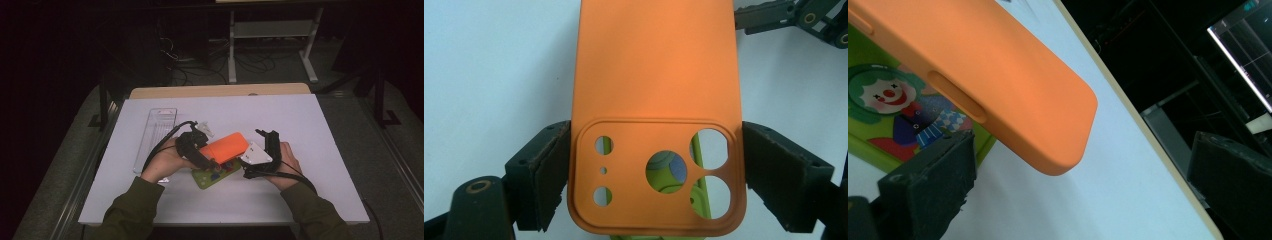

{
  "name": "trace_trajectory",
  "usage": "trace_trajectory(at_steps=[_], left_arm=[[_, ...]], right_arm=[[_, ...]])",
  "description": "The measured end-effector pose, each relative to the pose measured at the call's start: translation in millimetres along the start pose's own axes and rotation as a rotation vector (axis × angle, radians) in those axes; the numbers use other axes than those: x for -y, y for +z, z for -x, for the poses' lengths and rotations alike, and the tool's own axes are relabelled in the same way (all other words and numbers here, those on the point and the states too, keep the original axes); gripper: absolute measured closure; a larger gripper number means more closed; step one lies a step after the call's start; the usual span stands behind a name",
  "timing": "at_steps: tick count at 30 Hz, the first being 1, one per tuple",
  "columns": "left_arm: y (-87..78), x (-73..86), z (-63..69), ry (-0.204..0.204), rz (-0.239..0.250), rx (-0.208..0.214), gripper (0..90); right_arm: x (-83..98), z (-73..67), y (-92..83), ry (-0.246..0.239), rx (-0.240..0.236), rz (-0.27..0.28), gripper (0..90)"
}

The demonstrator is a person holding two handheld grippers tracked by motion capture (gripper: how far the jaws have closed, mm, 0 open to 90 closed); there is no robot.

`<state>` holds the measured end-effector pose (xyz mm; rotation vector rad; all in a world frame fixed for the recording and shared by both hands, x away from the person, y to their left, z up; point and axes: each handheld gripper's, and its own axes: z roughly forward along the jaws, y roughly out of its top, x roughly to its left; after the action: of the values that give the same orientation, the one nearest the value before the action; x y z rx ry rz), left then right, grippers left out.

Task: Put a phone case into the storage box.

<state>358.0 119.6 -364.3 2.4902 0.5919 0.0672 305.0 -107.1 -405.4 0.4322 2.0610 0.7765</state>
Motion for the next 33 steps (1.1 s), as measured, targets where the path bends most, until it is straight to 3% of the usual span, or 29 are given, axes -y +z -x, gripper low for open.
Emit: trace_trajectory(at_steps=[8,9,10,14,17,21,27,30,33], left_arm=[[0.6,0.1,-0.3,0.000,-0.005,-0.002,16.4],[-1.0,-0.2,-2.0,0.025,-0.027,-0.001,16.4],[-0.5,0.2,-1.3,0.013,-0.023,0.001,16.4],[0.8,0.4,0.7,-0.005,-0.010,-0.001,16.4],[-1.4,-0.4,-0.5,0.023,-0.029,0.002,16.5],[-1.5,-0.1,-0.8,0.015,-0.029,-0.001,16.5],[-1.3,-0.3,-0.8,0.025,-0.031,0.001,16.5],[-1.4,-0.5,0.2,0.024,-0.030,0.004,16.5],[-2.0,-0.8,0.4,0.021,-0.030,0.005,16.5]], right_arm=[[-1.5,-9.4,0.4,-0.098,0.031,0.011,0.0],[-1.7,-10.5,0.5,-0.111,0.031,0.011,0.0],[-2.0,-12.2,0.7,-0.120,0.034,0.009,0.0],[-2.7,-15.9,1.3,-0.185,0.061,0.011,0.0],[-3.1,-19.0,2.1,-0.223,0.072,0.014,0.0],[-2.8,-21.4,3.1,-0.302,0.087,0.014,0.0],[-3.0,-26.5,3.5,-0.353,0.108,0.005,0.0],[-2.7,-28.9,4.9,-0.408,0.132,0.007,0.0],[-2.8,-30.9,5.3,-0.420,0.141,0.016,0.0]])
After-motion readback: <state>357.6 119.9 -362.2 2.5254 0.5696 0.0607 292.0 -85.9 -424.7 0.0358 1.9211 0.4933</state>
